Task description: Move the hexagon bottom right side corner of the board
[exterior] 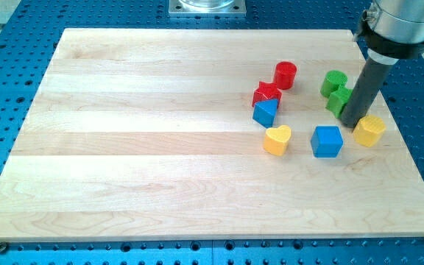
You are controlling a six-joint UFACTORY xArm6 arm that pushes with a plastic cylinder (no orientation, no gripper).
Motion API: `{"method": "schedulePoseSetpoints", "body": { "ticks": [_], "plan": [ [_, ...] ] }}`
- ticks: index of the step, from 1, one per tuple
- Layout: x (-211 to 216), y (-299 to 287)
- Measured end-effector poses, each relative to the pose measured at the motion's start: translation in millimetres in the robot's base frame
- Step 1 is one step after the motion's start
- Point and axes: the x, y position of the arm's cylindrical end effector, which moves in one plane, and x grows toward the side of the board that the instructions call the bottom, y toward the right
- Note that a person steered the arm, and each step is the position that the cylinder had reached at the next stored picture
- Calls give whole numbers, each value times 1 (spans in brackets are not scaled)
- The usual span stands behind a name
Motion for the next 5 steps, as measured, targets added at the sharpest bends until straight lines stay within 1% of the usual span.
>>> {"method": "schedulePoseSetpoints", "body": {
  "ticks": [2,3,4,5],
  "plan": [
    [-22,45],
    [6,35],
    [51,12],
    [59,8]
  ]
}}
